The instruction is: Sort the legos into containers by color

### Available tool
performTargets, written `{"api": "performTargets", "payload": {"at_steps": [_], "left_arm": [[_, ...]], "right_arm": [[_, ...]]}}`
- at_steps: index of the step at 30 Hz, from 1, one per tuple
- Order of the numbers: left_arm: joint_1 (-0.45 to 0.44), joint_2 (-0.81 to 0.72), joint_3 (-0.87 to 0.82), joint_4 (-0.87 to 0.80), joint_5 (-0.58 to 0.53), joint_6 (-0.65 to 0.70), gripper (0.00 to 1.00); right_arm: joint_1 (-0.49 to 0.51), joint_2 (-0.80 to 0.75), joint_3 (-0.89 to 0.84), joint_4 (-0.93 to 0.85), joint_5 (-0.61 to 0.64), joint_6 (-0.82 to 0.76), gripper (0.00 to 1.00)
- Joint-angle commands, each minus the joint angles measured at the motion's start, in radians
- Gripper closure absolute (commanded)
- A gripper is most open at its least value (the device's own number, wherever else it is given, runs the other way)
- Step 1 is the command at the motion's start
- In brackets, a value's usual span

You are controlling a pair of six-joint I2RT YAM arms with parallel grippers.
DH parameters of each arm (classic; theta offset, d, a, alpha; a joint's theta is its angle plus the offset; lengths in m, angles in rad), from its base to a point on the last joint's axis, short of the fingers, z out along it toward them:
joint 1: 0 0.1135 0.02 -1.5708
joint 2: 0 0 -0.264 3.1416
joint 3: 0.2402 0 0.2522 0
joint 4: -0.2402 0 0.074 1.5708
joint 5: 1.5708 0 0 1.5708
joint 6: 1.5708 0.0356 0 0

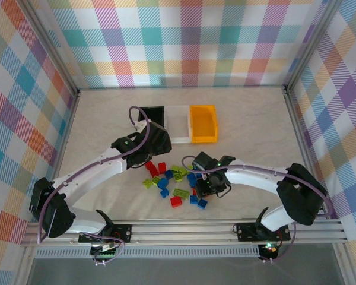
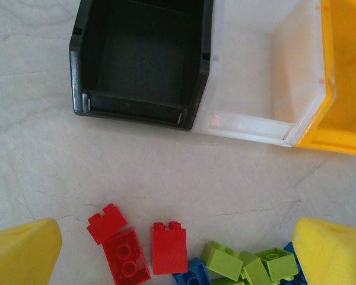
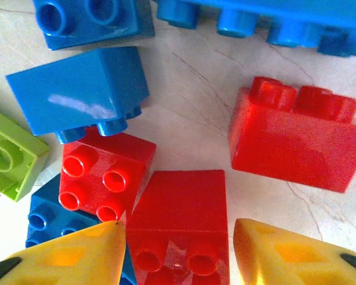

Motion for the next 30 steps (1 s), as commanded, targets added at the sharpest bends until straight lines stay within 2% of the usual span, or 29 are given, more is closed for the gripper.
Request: {"api": "performTargets", "payload": {"at_steps": [1, 7, 11, 13, 16, 22, 27, 30], "left_arm": [[-0.006, -0.003, 0.007, -0.023, -0.022, -0.011, 0.0], [-0.006, -0.013, 0.006, -0.03, -0.034, -0.012, 0.0], [-0.006, -0.021, 0.002, -0.032, -0.043, -0.017, 0.0], [-0.006, -0.022, 0.002, -0.039, -0.051, -0.023, 0.0], [-0.006, -0.023, 0.01, -0.056, -0.072, -0.043, 0.0], [-0.006, -0.051, -0.005, -0.057, -0.066, -0.056, 0.0], [0.012, -0.1, -0.027, -0.11, -0.037, -0.059, 0.0], [0.027, -0.123, -0.077, -0.083, -0.006, -0.051, 0.0]], "right_arm": [[0.002, 0.021, 0.006, 0.009, 0.025, 0.004, 0.55], [0.002, -0.033, 0.017, -0.014, 0.054, 0.001, 0.68], [-0.004, -0.11, 0.069, -0.053, 0.122, -0.019, 0.71], [-0.034, -0.13, 0.129, -0.066, 0.171, -0.056, 0.71], [-0.138, -0.114, 0.245, -0.044, 0.235, -0.106, 0.72], [-0.327, 0.065, 0.452, 0.11, 0.256, -0.133, 0.71], [-0.377, 0.336, 0.688, 0.109, 0.242, -0.14, 0.7], [-0.394, 0.458, 0.788, 0.095, 0.253, -0.118, 0.67]]}}
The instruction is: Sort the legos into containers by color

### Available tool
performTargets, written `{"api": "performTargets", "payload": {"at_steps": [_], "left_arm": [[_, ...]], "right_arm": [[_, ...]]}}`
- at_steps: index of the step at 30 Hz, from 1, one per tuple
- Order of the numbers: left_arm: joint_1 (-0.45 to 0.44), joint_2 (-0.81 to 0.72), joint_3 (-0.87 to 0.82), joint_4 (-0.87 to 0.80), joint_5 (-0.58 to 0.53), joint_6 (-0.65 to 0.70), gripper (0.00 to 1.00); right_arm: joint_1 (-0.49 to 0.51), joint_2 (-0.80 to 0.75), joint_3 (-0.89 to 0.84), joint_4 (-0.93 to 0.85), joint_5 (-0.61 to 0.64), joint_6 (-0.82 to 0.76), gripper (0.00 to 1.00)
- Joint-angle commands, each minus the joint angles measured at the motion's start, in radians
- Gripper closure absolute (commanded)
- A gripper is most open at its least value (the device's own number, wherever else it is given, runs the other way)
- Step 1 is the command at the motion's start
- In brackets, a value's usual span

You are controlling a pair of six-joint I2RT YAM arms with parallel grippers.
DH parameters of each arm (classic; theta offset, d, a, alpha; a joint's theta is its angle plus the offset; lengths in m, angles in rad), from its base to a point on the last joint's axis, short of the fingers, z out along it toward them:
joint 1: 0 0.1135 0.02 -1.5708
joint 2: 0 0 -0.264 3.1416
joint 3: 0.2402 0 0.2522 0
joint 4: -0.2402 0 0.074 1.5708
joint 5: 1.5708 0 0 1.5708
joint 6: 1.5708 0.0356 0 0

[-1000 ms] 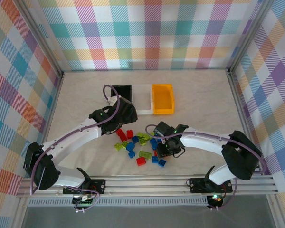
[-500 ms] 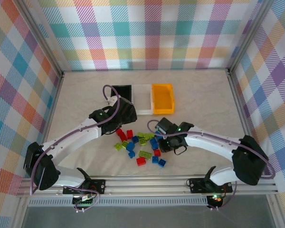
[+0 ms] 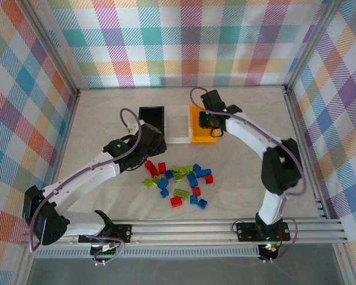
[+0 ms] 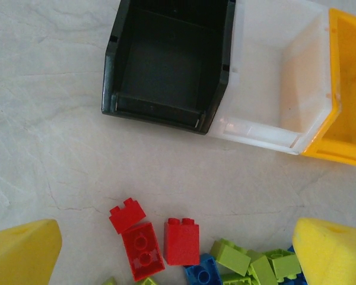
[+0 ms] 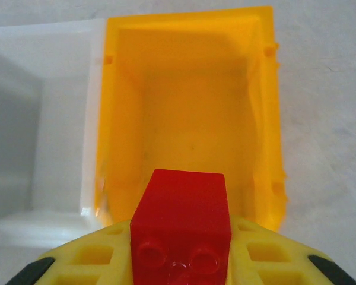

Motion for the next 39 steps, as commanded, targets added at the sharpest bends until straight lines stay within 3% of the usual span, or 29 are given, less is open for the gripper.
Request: {"api": "performTargets", "payload": {"at_steps": [1, 4, 7, 11, 13, 19, 26, 31, 39], "left_arm": [[0.028, -0.034, -0.064, -0.018, 0.047, -0.009, 0.0], [0.063, -0.052, -0.115, 0.004, 0.105, -0.02, 0.0], [0.101, -0.066, -0.161, 0.029, 0.164, -0.025, 0.0], [0.127, -0.055, -0.184, 0.04, 0.216, -0.016, 0.0], [0.129, -0.03, -0.181, 0.029, 0.22, -0.016, 0.0], [0.13, 0.055, -0.216, 0.068, 0.309, -0.028, 0.1], [0.139, 0.125, -0.25, 0.127, 0.285, -0.04, 0.13], [0.157, 0.199, -0.21, 0.183, 0.287, -0.051, 0.15], [0.216, 0.304, -0.213, 0.236, 0.274, -0.063, 0.28]], "right_arm": [[-0.016, 0.11, 0.103, -0.018, 0.01, 0.009, 0.66], [-0.031, 0.189, 0.168, -0.036, -0.011, 0.035, 0.61], [-0.034, 0.215, 0.191, -0.031, -0.04, 0.042, 0.49], [-0.035, 0.163, 0.161, 0.001, -0.081, 0.047, 0.34], [-0.032, 0.115, 0.116, 0.028, -0.101, 0.05, 0.31], [0.013, -0.047, -0.055, 0.074, -0.108, 0.026, 0.32], [0.032, -0.19, -0.259, 0.141, -0.155, 0.044, 0.34], [0.049, -0.243, -0.299, 0.14, -0.138, 0.028, 0.35], [0.05, -0.32, -0.362, 0.149, -0.135, 0.027, 0.36]]}}
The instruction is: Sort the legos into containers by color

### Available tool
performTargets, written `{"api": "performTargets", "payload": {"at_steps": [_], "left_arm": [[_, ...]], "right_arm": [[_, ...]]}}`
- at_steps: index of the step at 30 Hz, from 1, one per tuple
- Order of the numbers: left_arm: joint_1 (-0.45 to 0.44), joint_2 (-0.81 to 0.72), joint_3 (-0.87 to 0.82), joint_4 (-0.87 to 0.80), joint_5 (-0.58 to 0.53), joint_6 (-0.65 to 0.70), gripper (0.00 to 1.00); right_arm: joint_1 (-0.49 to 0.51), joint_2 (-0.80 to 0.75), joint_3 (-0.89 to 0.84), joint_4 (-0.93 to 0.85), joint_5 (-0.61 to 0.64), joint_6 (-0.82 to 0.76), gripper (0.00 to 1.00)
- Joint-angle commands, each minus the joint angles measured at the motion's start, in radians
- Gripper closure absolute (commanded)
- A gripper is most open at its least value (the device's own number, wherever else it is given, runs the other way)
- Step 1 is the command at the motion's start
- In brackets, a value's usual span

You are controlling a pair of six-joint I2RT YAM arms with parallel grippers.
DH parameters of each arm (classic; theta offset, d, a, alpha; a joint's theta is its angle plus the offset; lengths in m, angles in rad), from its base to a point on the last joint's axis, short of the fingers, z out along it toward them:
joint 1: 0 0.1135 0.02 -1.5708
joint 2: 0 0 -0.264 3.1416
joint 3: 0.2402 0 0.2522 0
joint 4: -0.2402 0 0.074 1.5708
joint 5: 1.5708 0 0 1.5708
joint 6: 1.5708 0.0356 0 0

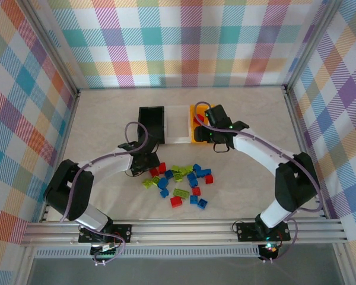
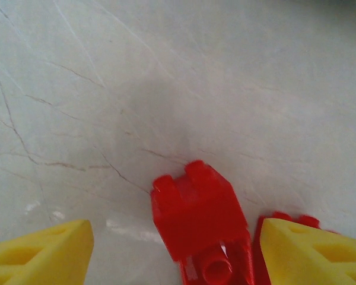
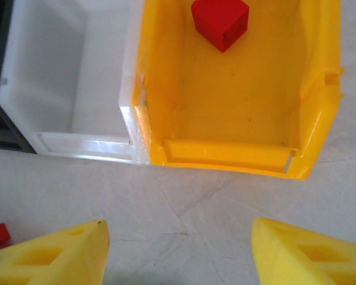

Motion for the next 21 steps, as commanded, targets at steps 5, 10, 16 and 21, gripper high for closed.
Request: {"api": "performTargets", "payload": {"at_steps": [5, 10, 16, 21], "left_arm": [[0.036, 0.053, 0.019, 0.07, 0.005, -0.015, 0.39], [0.039, 0.06, 0.02, 0.064, 0.006, -0.009, 0.5], [0.041, 0.03, 0.036, 0.036, -0.006, 0.005, 0.66], [0.027, -0.012, 0.128, -0.02, -0.001, 0.051, 0.71]], "right_arm": [[0.005, -0.056, -0.036, 0.031, -0.002, -0.006, 0.37], [0.006, -0.064, -0.044, 0.028, 0.016, -0.009, 0.37], [0.006, -0.066, -0.041, 0.024, 0.019, -0.001, 0.37], [0.006, -0.094, -0.056, 0.02, 0.033, 0.015, 0.37]]}}
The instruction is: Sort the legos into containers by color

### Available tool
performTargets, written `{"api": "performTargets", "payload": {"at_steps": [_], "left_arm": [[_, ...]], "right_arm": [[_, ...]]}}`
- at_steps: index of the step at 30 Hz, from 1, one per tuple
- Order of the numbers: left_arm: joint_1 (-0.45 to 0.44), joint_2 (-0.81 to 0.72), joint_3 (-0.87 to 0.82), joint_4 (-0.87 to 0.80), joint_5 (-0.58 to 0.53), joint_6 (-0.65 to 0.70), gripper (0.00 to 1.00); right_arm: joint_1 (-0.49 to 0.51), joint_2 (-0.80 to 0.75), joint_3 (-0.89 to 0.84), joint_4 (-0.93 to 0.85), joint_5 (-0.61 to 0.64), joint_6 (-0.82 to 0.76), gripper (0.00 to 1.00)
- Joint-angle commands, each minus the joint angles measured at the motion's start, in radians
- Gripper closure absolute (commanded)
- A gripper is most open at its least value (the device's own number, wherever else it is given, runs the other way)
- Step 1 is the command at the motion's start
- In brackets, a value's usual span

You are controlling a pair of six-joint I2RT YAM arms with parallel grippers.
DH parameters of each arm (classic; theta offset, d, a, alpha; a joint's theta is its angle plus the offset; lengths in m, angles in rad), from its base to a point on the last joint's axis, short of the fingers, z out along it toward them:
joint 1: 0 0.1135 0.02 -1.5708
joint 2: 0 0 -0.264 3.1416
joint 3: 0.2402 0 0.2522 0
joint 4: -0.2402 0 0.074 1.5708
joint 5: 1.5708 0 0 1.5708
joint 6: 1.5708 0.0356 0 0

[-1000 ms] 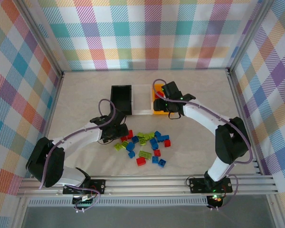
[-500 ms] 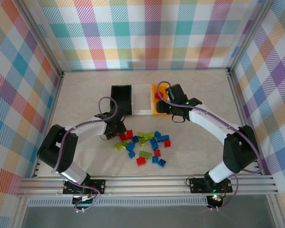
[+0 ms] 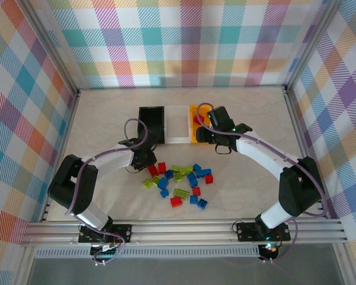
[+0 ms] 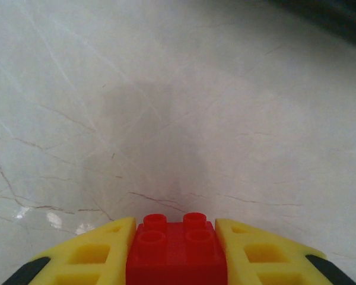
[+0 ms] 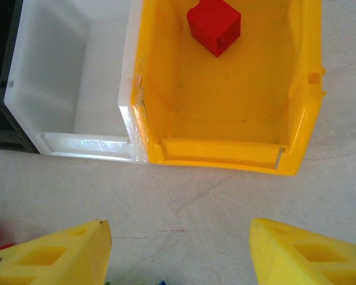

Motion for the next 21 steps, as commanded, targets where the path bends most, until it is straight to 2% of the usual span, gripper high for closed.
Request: {"api": "performTargets", "payload": {"at_steps": [1, 4, 7, 14, 21], "left_arm": [[-0.013, -0.055, 0.11, -0.053, -0.004, 0.042, 0.71], [-0.06, -0.019, 0.243, -0.068, 0.009, 0.065, 0.71], [-0.106, 0.08, 0.417, -0.071, 0.034, 0.094, 0.71], [-0.151, 0.404, 0.826, -0.076, 0.094, 0.124, 0.71], [-0.17, 0.716, 1.234, -0.208, 0.108, 0.147, 0.7]], "right_arm": [[0.005, -0.063, -0.026, -0.001, 0.026, 0.018, 0.37], [0.005, -0.103, -0.065, -0.003, 0.045, 0.033, 0.37], [0.005, -0.153, -0.116, -0.01, 0.07, 0.048, 0.36], [0.005, -0.231, -0.202, -0.05, 0.091, 0.066, 0.36], [0.005, -0.273, -0.234, -0.067, 0.087, 0.07, 0.36]]}}
